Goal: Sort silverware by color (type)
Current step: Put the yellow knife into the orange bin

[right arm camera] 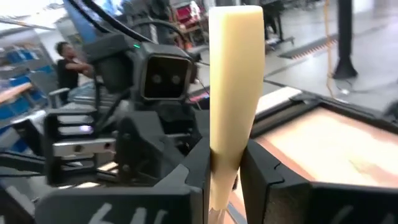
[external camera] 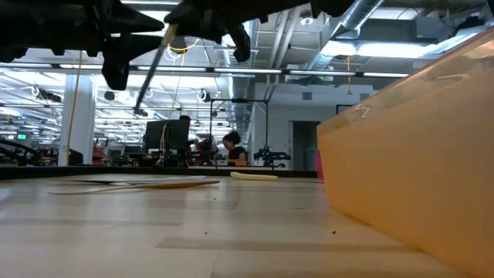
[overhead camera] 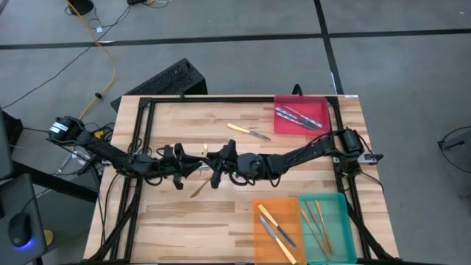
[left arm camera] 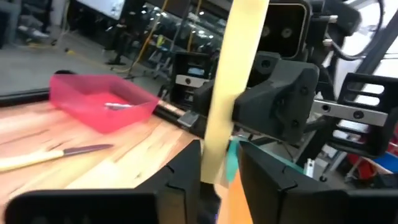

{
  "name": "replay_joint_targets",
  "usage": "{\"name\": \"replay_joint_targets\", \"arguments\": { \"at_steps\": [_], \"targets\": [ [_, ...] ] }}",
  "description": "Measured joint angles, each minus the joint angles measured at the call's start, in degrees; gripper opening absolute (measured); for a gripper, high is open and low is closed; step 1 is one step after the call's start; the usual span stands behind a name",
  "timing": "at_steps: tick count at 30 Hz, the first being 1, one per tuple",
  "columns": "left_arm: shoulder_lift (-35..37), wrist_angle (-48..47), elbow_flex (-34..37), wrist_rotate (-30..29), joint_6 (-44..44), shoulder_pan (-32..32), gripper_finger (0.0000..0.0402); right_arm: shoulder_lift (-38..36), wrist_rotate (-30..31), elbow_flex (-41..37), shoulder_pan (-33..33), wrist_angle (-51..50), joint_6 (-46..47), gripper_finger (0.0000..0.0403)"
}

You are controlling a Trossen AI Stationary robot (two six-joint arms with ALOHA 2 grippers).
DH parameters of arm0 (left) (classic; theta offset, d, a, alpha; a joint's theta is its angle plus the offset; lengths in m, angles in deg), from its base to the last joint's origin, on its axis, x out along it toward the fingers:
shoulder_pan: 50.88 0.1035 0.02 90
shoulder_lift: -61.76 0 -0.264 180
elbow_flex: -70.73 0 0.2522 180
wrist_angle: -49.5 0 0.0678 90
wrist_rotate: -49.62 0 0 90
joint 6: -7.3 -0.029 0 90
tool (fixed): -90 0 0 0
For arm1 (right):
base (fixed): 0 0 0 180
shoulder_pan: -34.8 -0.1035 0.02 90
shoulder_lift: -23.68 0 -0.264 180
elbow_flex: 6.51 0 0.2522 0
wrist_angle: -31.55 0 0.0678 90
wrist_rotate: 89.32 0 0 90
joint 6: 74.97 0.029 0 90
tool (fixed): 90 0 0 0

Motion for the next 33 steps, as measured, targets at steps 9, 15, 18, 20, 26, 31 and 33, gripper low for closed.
{"name": "replay_joint_targets", "arguments": {
  "at_steps": [9, 15, 18, 20, 26, 31, 33],
  "targets": [
    [0.00, -3.37, 0.00, -0.98, 1.05, 0.00, 0.0120, -0.29, -0.17, 0.00, 1.50, -9.62, 7.77, 0.0069],
    [0.01, -4.50, 0.00, -1.30, 2.06, 0.02, 0.0121, -4.86, -4.29, -0.15, 4.10, -24.11, 15.75, 0.0069],
    [0.00, -5.35, 0.02, -1.32, 2.25, 0.02, 0.0121, -7.74, -10.26, 0.31, 5.54, -29.41, 17.93, 0.0069],
    [0.02, -5.37, 0.02, -1.40, 2.25, 0.02, 0.0121, -9.75, -13.38, 0.07, 5.75, -32.90, 18.17, 0.0069],
    [-0.01, -6.79, 0.02, -2.28, 3.00, 0.02, 0.0122, -16.95, -15.69, 0.32, 3.44, -41.02, 18.64, 0.0069],
    [0.10, -7.64, 0.03, -2.61, 4.64, 0.02, 0.0122, -22.04, -14.02, 0.21, -1.84, -45.89, 19.08, 0.0069],
    [0.13, -8.23, 0.01, -2.84, 5.00, 0.02, 0.0122, -23.31, -12.77, 0.39, -4.78, -45.90, 19.91, 0.0069]
  ]
}}
